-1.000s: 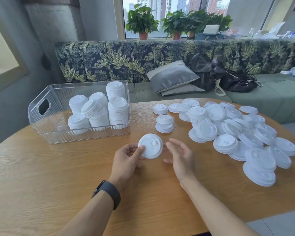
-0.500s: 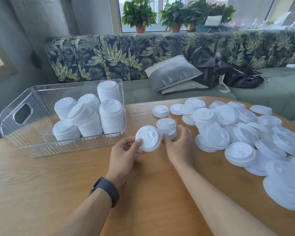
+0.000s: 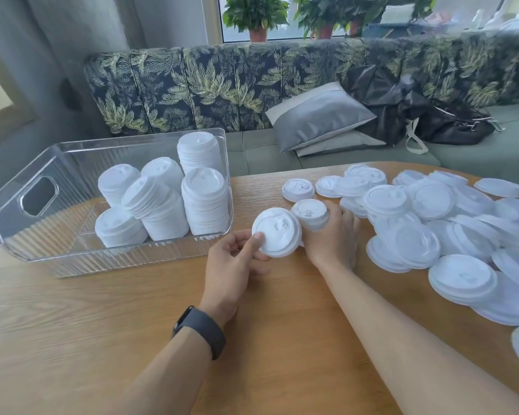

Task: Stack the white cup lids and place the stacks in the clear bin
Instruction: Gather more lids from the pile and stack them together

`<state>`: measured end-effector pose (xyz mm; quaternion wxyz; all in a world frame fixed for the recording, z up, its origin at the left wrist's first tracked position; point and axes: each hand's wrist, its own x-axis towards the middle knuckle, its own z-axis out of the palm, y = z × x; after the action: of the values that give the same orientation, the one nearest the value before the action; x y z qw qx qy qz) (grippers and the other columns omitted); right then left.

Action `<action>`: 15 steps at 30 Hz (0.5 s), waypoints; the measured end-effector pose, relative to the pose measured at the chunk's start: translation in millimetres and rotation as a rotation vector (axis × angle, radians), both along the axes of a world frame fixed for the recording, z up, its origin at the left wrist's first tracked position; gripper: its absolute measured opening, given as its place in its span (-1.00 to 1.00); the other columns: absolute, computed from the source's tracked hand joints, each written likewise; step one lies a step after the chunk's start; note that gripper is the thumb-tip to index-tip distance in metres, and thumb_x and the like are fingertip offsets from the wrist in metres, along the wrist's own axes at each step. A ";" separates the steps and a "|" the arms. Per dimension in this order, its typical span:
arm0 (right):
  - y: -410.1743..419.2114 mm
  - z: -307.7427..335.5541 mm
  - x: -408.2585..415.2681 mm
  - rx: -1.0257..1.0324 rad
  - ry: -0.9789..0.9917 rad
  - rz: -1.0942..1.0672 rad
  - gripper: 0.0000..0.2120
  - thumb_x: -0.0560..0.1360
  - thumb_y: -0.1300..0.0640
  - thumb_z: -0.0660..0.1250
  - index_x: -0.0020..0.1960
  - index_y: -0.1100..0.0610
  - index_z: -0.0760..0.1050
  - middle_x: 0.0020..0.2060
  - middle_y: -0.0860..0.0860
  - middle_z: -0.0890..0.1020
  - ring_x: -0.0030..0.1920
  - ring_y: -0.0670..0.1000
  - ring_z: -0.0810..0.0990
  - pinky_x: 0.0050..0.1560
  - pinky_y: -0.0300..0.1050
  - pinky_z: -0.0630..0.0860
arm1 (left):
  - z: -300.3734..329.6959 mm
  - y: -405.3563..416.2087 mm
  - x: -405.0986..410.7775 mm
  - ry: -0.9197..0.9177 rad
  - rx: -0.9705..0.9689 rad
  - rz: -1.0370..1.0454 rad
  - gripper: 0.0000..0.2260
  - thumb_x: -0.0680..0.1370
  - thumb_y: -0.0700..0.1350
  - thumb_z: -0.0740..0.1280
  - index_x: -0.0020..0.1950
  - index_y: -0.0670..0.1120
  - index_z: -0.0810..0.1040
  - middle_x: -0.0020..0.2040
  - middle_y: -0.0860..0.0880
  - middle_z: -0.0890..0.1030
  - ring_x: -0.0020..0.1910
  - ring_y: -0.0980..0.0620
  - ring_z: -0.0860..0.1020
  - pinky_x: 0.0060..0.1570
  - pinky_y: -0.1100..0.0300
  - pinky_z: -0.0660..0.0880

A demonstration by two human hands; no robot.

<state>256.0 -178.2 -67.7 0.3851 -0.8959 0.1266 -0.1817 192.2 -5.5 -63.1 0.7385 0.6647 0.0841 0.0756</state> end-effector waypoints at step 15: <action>-5.4 4.9 -111.1 0.398 -0.168 0.233 -0.31 0.43 0.27 0.53 0.42 -0.18 0.39 0.16 -0.26 0.65 0.10 -0.19 0.65 0.15 -0.09 0.61 | 3.9 1.3 -70.0 0.018 -0.031 0.036 -0.88 0.62 -0.16 0.40 0.09 -0.20 0.65 -0.25 -0.20 0.68 -0.31 -0.08 0.66 -0.21 0.10 0.64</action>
<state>145.0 -183.5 -62.8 0.5816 -0.7927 0.0234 -0.1812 122.2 -4.2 -59.2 0.7465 0.6522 0.1039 0.0815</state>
